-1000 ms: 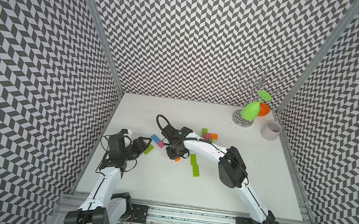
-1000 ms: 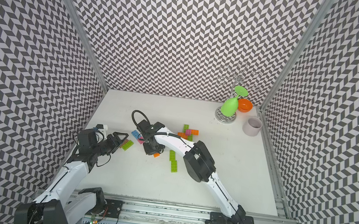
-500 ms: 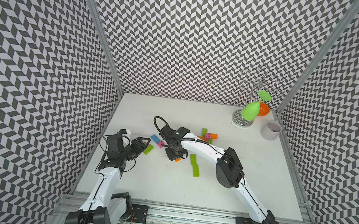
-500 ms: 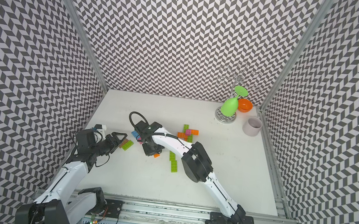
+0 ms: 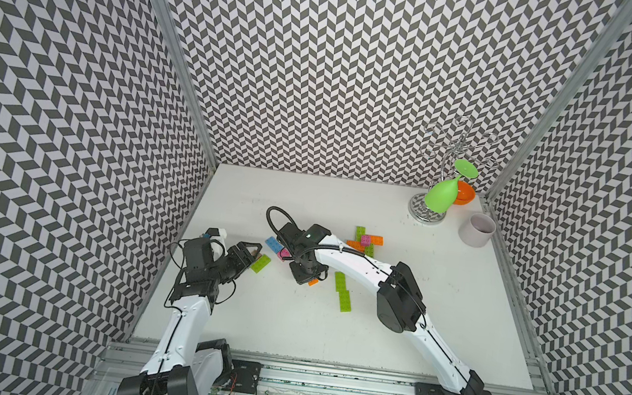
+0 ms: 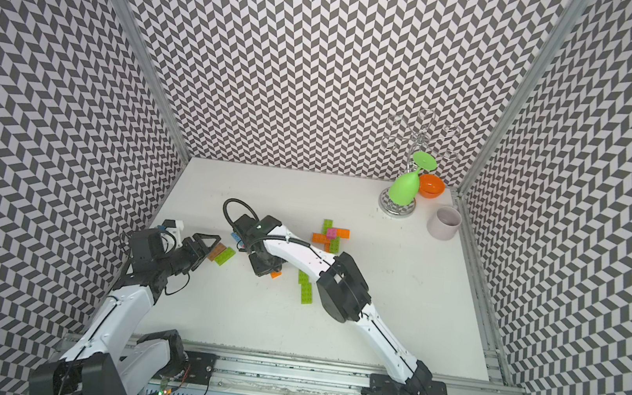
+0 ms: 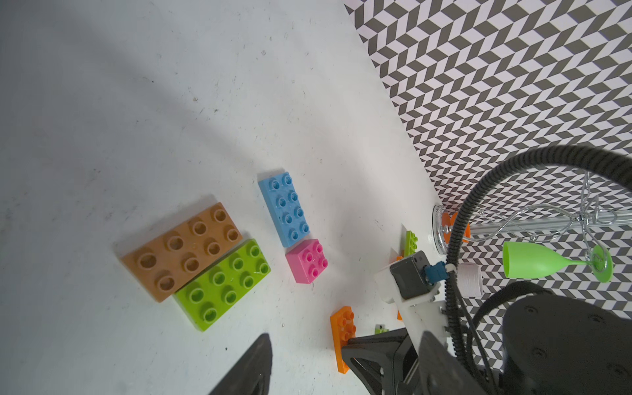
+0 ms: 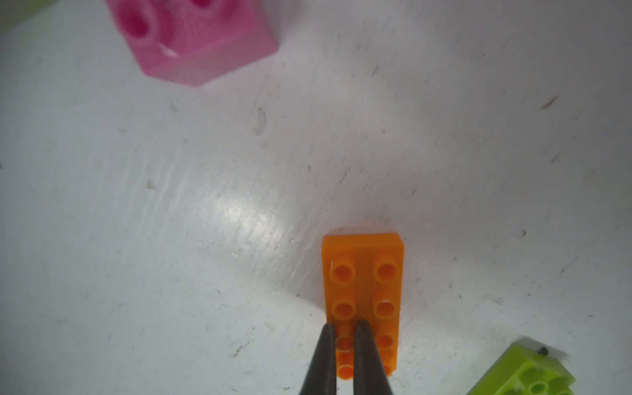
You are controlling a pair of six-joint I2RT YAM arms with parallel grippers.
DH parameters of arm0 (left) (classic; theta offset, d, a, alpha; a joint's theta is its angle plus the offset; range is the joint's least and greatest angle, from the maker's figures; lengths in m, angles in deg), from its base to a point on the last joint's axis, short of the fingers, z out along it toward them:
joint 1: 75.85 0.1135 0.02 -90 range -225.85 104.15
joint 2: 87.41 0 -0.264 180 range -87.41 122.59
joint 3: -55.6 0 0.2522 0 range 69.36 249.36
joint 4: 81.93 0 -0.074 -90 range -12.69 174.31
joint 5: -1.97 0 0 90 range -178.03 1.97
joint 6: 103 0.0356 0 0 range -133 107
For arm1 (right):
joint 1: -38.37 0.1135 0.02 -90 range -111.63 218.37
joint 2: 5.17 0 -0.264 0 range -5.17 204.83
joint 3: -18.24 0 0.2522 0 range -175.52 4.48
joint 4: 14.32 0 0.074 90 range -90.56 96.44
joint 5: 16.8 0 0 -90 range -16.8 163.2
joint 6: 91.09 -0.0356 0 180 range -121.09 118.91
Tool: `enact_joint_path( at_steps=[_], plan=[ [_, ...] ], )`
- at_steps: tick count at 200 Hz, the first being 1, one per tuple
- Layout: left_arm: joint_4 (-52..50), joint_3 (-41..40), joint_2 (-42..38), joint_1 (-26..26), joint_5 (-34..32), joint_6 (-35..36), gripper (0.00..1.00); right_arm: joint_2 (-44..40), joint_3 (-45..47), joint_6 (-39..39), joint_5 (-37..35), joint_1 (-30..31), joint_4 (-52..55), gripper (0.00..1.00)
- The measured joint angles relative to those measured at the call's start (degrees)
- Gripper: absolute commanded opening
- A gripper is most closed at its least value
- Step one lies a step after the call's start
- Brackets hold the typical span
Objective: Assemble a small pinwheel with lego
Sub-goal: Pick up the lego brick from the center of the board.
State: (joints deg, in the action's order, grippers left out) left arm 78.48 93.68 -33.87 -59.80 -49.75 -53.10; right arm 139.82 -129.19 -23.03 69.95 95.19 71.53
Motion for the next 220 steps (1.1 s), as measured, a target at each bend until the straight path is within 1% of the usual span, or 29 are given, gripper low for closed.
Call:
enact_joint_path(
  at_steps=[55,72,90,109,137,164,188,220],
  plan=[
    [-0.39,0.0,-0.15,0.11,0.59,0.5,0.7,-0.13,-0.98,-0.46,3.34,-0.96,0.5,0.07],
    [-0.39,0.0,-0.28,0.0,0.72,0.68,0.7,-2.4,1.49,-0.74,3.98,-1.6,-0.61,0.07],
    [-0.33,0.0,-0.52,-1.44,0.31,0.85,0.71,-7.45,7.04,-1.16,3.96,-2.34,-1.81,0.07],
    [-0.17,0.0,-0.7,-6.49,-1.99,1.05,0.71,-14.67,15.65,-1.68,3.61,-3.5,-3.63,0.07],
    [1.44,0.0,-0.26,-17.99,-6.25,0.52,0.72,-25.42,30.91,-2.97,2.84,-5.79,-7.06,0.07],
    [4.63,-0.02,2.97,-27.08,-9.66,-0.72,0.71,-29.35,39.87,-4.28,2.8,-7.58,-9.75,0.07],
    [6.69,-0.02,6.62,-31.26,-11.32,-1.57,0.71,-29.4,42.86,-5.18,2.69,-7.89,-11.52,0.07],
    [7.93,-0.02,9.16,-33.51,-12.55,-1.57,0.7,-29.4,43.08,-5.6,2.62,-7.89,-13.25,0.07]
  ],
)
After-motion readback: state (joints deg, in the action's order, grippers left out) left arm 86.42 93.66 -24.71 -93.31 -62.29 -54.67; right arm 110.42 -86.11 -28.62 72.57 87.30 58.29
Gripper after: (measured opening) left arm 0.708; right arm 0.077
